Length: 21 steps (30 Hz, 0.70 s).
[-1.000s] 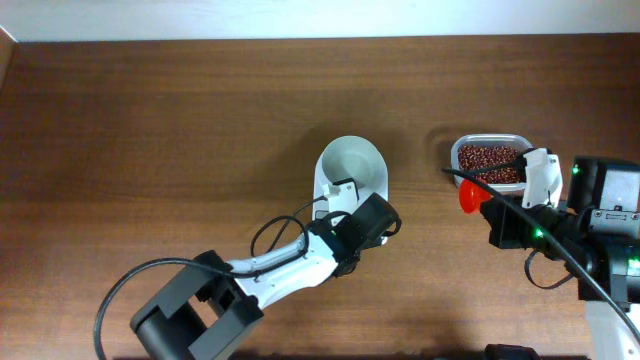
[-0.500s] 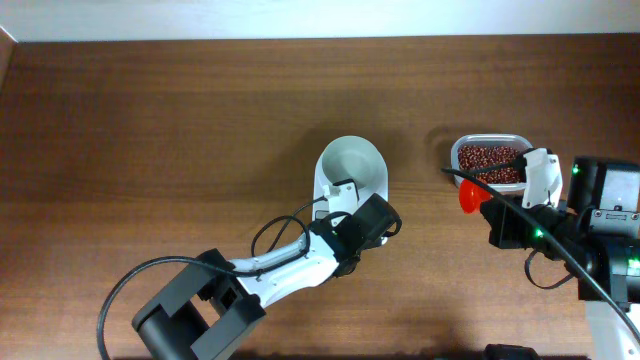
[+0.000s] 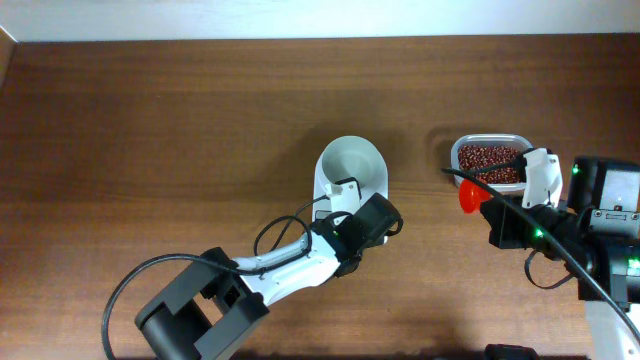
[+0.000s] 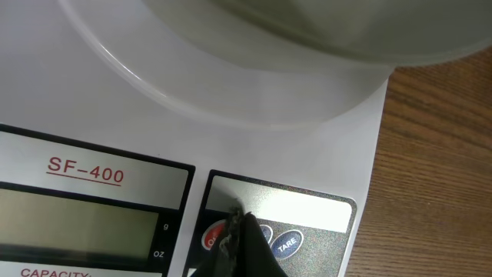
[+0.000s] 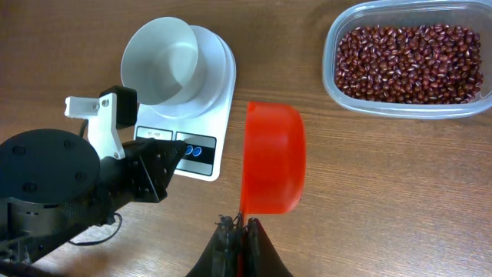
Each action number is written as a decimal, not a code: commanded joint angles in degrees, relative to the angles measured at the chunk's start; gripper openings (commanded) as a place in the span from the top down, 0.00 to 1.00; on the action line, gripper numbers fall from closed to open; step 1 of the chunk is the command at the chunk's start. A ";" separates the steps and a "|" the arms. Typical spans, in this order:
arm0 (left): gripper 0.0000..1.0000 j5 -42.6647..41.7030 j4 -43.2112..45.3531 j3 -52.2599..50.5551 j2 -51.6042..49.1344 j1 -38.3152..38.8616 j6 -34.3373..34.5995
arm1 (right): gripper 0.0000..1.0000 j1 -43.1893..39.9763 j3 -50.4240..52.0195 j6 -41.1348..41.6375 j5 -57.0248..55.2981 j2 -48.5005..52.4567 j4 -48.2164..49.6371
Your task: Scoop and weigh 50g on scale
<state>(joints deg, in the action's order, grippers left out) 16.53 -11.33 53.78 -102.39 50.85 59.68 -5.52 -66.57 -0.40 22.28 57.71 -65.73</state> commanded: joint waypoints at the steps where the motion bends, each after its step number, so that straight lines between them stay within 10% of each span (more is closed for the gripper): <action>1: 1.00 0.87 -1.14 -0.39 -1.31 0.00 0.79 | 0.96 0.22 0.02 0.00 -0.48 0.04 0.15; 21: 1.00 4.31 -2.19 -0.39 -0.24 0.00 0.76 | 0.96 0.22 0.02 0.02 -0.46 0.04 0.13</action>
<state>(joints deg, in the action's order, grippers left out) 19.31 -12.99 53.89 -102.30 51.05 59.68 -5.52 -66.57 -0.40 22.28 57.71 -65.73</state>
